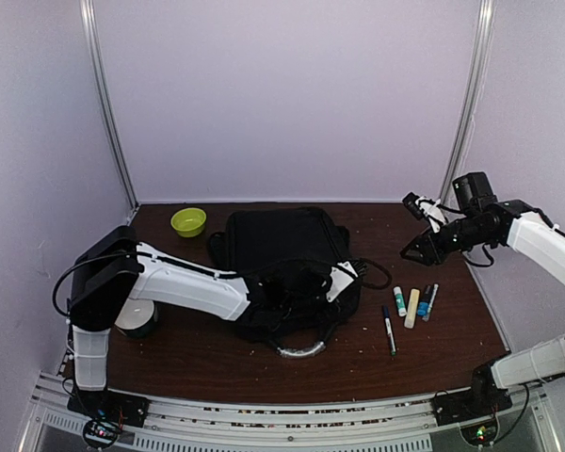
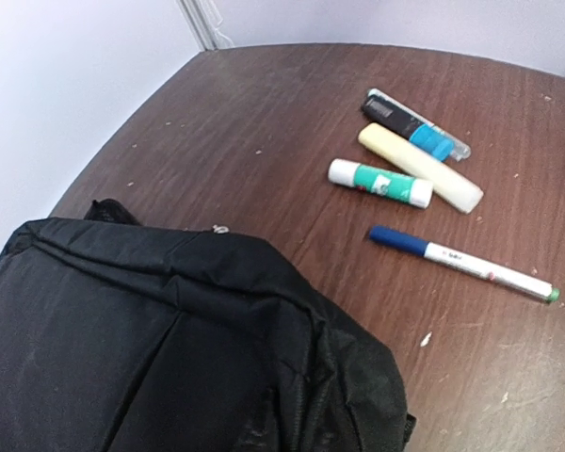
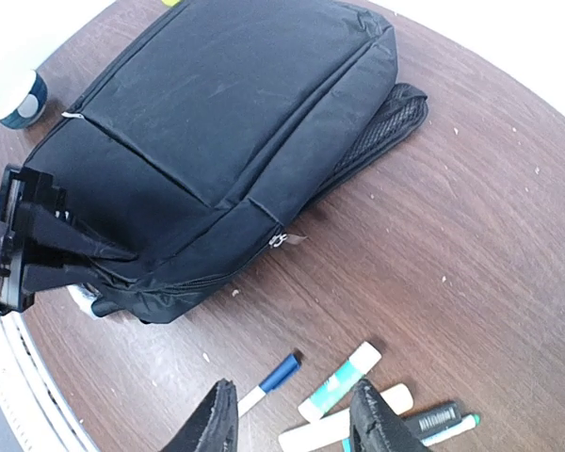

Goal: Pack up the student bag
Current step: Put down the student bag at the center of the board.

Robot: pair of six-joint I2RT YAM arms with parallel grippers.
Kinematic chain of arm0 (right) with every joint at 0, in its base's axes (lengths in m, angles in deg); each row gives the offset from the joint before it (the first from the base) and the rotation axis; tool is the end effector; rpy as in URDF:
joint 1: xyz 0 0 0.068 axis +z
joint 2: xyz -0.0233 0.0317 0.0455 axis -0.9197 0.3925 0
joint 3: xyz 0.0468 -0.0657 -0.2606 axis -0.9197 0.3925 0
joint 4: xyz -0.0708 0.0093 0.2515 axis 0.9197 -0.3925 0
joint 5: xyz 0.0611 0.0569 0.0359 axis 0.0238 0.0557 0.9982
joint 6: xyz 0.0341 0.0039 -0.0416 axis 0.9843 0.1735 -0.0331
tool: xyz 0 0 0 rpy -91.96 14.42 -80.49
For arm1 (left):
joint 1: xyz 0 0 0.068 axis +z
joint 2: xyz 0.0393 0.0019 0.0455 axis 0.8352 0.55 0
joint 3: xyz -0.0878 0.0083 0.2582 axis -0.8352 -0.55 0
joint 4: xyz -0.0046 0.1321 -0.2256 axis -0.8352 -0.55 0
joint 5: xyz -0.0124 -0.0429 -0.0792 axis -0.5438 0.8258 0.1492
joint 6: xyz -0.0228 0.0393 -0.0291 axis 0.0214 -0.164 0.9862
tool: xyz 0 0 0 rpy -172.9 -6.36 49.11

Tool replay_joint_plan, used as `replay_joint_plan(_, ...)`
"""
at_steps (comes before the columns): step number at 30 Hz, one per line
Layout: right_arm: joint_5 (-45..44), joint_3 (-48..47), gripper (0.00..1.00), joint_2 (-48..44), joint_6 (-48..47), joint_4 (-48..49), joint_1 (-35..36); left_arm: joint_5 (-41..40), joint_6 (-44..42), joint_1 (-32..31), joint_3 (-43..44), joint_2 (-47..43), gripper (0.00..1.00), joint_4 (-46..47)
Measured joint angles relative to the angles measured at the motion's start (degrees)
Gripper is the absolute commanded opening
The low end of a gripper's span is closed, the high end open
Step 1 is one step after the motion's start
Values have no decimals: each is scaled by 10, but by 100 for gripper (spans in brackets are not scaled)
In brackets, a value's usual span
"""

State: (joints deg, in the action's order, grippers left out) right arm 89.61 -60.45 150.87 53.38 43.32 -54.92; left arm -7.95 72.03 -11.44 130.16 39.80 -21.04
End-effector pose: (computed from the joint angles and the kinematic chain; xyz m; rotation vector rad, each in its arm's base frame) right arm 0.2382 0.0701 0.2987 -0.8717 2.1972 0.6360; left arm 0.1802 -0.4278 0.1826 1.0925 1.8008 -0.4898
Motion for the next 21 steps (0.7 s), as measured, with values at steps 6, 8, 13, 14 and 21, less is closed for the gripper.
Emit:
replay_joint_plan(6, -23, 19, 42, -27, -5, -15, -1, 46, 8, -2, -16, -40, 63, -17)
replay_joint_plan(8, -29, 20, 42, -39, -5, -20, -1, 44, 12, -2, -52, -99, 69, -25)
replay_joint_plan(13, -41, 18, 42, -71, -19, -42, -2, -14, 21, -2, -93, -257, 82, -68)
replay_joint_plan(14, -46, 16, 43, -77, -23, -48, -2, -32, 23, -1, -94, -281, 90, -78)
replay_joint_plan(21, -85, 22, 50, -148, -65, -78, -2, -120, 79, 67, -126, -363, 98, -173)
